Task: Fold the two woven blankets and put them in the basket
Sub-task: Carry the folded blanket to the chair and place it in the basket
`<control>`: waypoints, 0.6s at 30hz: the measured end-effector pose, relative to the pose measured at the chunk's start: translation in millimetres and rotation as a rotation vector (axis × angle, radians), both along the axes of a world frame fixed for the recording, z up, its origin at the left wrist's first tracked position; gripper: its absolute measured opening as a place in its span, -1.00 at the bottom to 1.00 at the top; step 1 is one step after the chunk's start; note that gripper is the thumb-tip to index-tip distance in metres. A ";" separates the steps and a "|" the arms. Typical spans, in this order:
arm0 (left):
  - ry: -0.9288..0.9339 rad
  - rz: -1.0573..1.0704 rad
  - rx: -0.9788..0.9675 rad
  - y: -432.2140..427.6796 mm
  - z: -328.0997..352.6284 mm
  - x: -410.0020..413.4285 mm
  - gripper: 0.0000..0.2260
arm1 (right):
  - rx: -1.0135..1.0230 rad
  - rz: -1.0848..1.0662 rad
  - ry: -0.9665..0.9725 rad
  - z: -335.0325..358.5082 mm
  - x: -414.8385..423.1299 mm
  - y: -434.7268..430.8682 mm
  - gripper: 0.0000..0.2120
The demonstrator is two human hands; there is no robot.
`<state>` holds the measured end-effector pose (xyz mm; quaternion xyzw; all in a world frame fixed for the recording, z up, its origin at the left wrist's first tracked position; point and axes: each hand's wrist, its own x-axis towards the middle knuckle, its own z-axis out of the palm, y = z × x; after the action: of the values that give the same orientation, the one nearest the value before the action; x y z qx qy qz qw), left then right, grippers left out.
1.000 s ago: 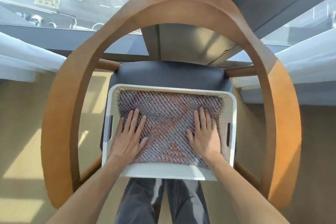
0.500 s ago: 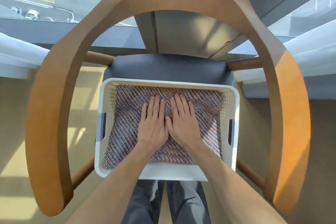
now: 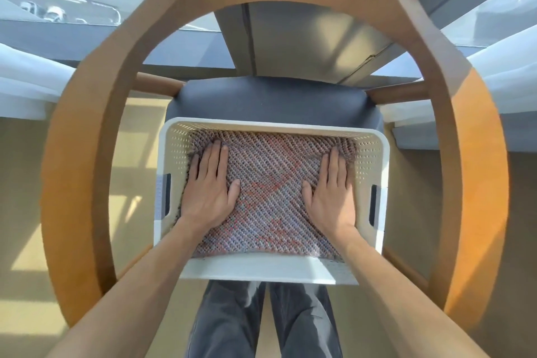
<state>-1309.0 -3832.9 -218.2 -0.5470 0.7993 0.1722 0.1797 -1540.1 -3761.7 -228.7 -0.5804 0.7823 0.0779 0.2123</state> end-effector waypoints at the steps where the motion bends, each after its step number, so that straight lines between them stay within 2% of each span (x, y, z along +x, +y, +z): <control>1: -0.002 0.007 -0.014 1.8 3.3 -1.1 -0.37 | -0.015 0.005 0.006 1.0 0.8 2.1 -0.39; 3: 0.028 -0.013 -0.050 13.8 14.3 -0.6 -0.39 | -0.073 0.023 -0.016 13.1 1.3 10.5 -0.42; 5: 0.083 -0.129 -0.038 30.0 21.5 4.0 -0.41 | -0.109 0.090 -0.069 22.6 0.9 22.4 -0.43; 8: 0.075 -0.281 0.009 38.9 10.4 12.3 -0.42 | 0.010 0.204 -0.051 12.5 -0.9 31.0 -0.39; 14: -0.043 -0.249 0.131 32.0 1.4 4.6 -0.40 | 0.172 0.218 0.013 -0.2 2.1 20.8 -0.36; 18: -0.021 -0.072 0.308 25.6 48.0 -15.4 -0.45 | 0.248 0.158 -0.117 48.3 4.9 4.3 -0.44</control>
<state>-1324.3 -3807.3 -170.3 -0.4856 0.7807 0.2803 0.2759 -1535.2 -3757.4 -180.4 -0.6130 0.7048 0.1565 0.3209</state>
